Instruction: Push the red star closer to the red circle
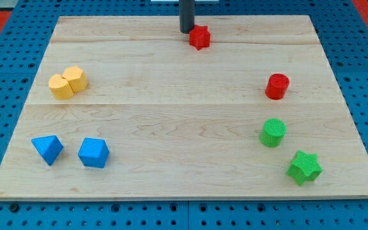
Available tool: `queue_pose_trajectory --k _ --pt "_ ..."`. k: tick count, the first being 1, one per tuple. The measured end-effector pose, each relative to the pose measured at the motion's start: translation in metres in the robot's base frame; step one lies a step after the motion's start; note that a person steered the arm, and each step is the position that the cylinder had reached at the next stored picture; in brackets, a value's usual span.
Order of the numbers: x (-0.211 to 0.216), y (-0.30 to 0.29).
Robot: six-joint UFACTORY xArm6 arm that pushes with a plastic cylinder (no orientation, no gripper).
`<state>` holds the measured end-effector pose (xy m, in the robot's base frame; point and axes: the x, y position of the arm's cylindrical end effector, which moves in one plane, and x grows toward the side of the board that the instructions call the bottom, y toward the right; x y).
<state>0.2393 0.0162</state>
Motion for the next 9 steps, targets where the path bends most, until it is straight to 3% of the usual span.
queue_pose_trajectory --k 1,4,6,9 --pt "0.014 0.034" --pt "0.043 0.044" --pt "0.049 0.085" --pt "0.065 0.058"
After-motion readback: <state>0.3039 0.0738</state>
